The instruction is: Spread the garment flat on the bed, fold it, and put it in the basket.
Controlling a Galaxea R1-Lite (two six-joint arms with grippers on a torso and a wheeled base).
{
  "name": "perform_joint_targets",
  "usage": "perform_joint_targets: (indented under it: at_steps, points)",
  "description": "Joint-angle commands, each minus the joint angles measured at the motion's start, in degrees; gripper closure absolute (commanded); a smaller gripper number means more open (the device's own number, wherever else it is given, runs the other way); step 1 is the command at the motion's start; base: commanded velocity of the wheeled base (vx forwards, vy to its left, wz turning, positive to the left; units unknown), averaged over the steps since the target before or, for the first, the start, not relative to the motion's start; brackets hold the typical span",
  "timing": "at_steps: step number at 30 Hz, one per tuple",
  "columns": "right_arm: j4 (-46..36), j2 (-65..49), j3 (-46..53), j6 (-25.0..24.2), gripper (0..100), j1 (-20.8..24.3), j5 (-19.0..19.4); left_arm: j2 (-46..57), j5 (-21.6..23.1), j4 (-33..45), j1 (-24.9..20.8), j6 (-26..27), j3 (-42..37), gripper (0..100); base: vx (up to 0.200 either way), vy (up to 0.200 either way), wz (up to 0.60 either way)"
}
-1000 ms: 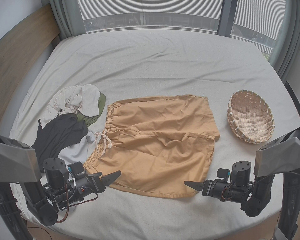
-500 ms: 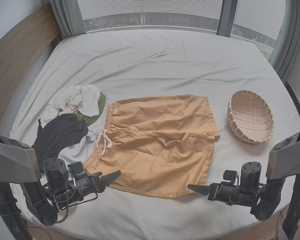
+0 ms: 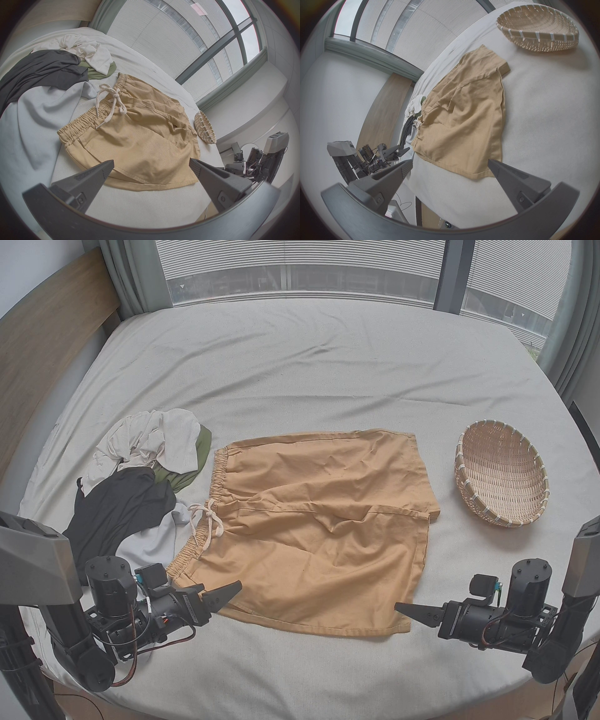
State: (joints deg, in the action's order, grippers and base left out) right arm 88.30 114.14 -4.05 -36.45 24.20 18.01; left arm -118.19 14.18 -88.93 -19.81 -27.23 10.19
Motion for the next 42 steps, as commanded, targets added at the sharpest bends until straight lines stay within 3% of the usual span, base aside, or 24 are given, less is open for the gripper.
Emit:
perform_joint_targets:
  at_steps: [1, 11, 23, 24, 42]
  points:
    - [0.0, -1.6, 0.3, 0.3, 0, -2.8, -0.1, 0.1, 0.0, -0.1, -0.1, 0.0, -0.1, 0, 0.000, 0.000, 0.00]
    - [0.1, 14.0, -11.1, 4.9, 0, -10.0, -0.3, 0.1, 0.0, 0.0, -0.3, 0.0, 0.0, 0, 0.000, 0.000, 0.00]
    - [0.1, 20.2, -21.4, 5.2, 0, -10.2, -0.3, 0.0, 0.0, -0.1, -0.3, 0.0, -0.1, 0, 0.000, 0.000, 0.00]
    - [0.1, 20.2, -21.6, 5.2, 100, -10.1, -0.3, 0.0, 0.0, 0.0, -0.3, 0.0, -0.1, 0, 0.000, 0.000, 0.00]
    - [0.0, 11.7, -14.5, 5.8, 100, -12.2, -0.6, -2.8, 0.0, 0.0, 0.1, 0.0, 0.0, 0, 0.000, 0.000, 0.00]
